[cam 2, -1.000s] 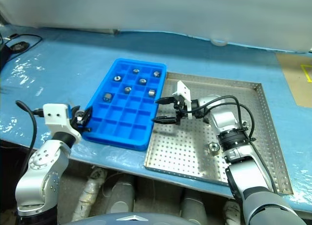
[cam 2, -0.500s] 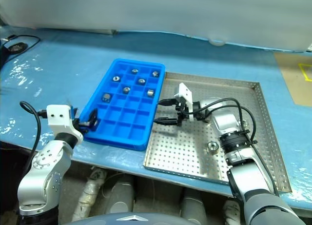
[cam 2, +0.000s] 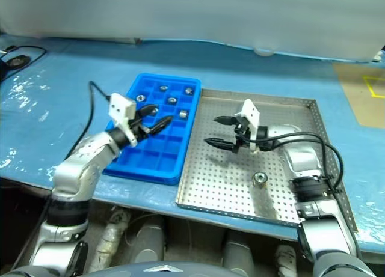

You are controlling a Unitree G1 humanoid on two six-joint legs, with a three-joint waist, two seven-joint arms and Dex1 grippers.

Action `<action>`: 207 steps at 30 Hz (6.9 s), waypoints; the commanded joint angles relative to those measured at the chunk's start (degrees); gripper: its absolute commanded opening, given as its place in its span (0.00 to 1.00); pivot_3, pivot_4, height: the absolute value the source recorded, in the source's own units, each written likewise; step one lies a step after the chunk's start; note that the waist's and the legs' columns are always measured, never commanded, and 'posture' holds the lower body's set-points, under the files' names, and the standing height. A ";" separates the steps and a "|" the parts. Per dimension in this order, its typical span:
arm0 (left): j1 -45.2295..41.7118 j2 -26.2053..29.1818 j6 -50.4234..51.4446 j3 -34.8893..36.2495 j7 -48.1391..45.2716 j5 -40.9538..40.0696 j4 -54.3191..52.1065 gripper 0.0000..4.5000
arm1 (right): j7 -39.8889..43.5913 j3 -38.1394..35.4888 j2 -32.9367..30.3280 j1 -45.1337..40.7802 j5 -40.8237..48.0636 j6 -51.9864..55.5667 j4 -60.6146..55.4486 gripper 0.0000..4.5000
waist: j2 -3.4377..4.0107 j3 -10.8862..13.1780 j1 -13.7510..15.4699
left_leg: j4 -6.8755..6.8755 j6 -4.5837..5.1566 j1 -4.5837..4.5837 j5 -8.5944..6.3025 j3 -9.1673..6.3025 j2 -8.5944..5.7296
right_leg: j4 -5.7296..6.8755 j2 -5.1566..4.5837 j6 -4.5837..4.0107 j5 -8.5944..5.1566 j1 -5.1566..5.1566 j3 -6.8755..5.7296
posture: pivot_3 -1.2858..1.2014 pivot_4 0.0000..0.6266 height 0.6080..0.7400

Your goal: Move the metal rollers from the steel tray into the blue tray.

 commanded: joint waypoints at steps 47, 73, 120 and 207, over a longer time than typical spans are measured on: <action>-21.06 -15.16 -22.17 -10.84 -15.85 12.05 40.12 0.88 | -20.35 -16.62 -6.77 25.52 9.35 10.45 -29.95 1.00 | 0.07 -0.04 -8.87 | -0.02 0.50 -0.10 -0.32 0.37 -0.06 | -0.66 -0.05 0.16 -0.07 -0.01 0.27 | 0.36 0.24 1.00; -10.32 4.25 -9.55 -21.05 -40.46 5.96 12.96 0.88 | -14.41 -9.79 -9.18 21.00 8.59 10.79 -25.11 1.00 | 0.13 -0.05 -7.17 | -0.15 0.45 0.14 -0.30 0.39 -0.05 | -0.64 -0.07 0.14 -0.07 0.15 0.25 | 0.41 0.24 1.00; -1.07 -6.38 -0.18 1.37 3.90 11.30 0.85 0.41 | -0.86 5.29 0.26 -4.02 7.81 2.26 -8.57 1.00 | 0.27 -0.14 -4.98 | -0.28 0.36 0.20 -0.24 0.41 0.00 | -0.56 -0.04 0.10 -0.05 0.12 0.17 | 0.53 0.24 1.00; 0.80 9.74 -7.81 -7.77 -24.15 -1.05 -0.07 1.00 | -5.88 2.66 -3.55 6.99 4.27 10.38 -15.36 0.37 | 0.22 -0.13 -5.63 | -0.17 0.24 0.35 -0.16 0.32 0.03 | -0.32 -0.02 0.08 -0.02 0.13 0.19 | 0.50 0.24 1.00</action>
